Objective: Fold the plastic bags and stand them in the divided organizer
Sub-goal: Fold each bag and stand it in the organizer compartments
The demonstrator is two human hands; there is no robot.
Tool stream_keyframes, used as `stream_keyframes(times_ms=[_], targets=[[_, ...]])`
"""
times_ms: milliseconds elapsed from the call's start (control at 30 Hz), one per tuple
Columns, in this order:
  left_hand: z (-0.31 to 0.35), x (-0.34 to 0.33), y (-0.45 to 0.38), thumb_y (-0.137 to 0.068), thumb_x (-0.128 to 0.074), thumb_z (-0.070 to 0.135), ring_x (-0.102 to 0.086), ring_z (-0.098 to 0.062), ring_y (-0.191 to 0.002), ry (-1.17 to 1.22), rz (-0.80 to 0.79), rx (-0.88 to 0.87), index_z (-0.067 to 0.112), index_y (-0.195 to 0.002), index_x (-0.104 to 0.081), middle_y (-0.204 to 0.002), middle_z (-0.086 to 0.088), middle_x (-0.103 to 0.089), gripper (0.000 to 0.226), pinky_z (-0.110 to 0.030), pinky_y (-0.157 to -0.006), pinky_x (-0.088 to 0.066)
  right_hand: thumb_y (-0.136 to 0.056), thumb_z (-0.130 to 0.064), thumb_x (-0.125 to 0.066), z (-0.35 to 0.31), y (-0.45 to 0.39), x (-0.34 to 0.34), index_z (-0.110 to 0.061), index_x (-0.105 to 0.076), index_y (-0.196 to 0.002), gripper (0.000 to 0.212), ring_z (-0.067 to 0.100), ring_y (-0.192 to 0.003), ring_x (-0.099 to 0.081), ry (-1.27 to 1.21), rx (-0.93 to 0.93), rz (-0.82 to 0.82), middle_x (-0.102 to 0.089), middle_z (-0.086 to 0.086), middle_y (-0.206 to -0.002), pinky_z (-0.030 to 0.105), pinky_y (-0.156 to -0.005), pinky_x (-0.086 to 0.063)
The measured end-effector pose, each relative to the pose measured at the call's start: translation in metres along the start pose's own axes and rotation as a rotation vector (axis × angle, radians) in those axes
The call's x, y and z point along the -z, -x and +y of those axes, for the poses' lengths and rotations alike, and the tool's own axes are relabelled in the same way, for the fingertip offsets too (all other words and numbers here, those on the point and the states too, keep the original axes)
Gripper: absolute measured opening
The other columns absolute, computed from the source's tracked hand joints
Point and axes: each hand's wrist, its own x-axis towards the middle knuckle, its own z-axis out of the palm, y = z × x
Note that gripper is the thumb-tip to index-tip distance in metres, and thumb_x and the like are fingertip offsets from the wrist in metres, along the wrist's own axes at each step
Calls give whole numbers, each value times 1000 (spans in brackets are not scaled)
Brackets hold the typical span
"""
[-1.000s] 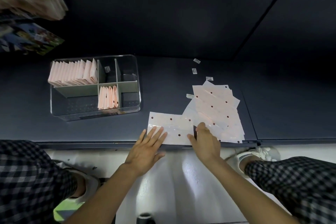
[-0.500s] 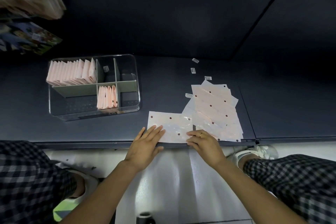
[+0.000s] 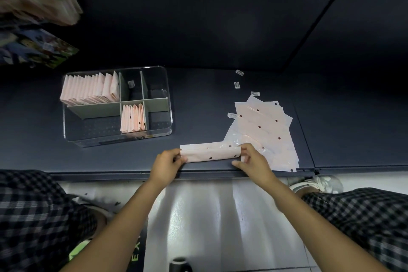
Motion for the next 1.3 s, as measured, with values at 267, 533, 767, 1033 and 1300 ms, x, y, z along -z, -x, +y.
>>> stream_keyframes(times_ms=[267,533,767,1033,1300], targets=[[11,-7,3,-90,-60,11,-58,-24,-94,-41,180,70,12,-123,-55,-99,-6,-64,34,-30,-78,-45,-84,-21,-69,-6,-27,-13,-14,-62,-83,10,22,-73,-54,-90,-207,126,-62,3,-80,25,-72,-40],[12,-54,23,-100,-36,40,-5,-24,-146,-704,-135,-546,11,-149,-17,-158,-5,-5,60,-35,-118,7,-82,-24,-70,-7,-38,-18,-18,-62,-79,11,22,-73,-55,-48,-288,170,-62,-1,-80,26,-75,-45],[-8,-60,25,-90,-14,68,29,-29,-139,-908,-181,-404,21,-145,24,-151,-12,29,81,-41,-116,13,-87,-24,-63,-18,-19,-22,-16,-65,-86,8,23,-89,-61,40,-183,459,-67,-1,-86,27,-68,-41],[-7,-60,25,-90,-23,68,32,-34,-137,-880,-183,-384,26,-147,13,-152,-17,26,80,-44,-116,15,-101,-37,-31,-19,2,-65,-16,-18,-149,54,11,-146,-2,579,518,-130,-7,-7,-157,24,-116,8],[-16,-44,16,-84,-26,75,34,-38,-134,-901,-198,-345,50,-134,29,-149,-25,28,79,-45,-114,13,-100,-43,-31,16,-5,-39,-15,-9,-150,62,11,-146,-1,728,347,7,-2,-3,-159,24,-116,8]])
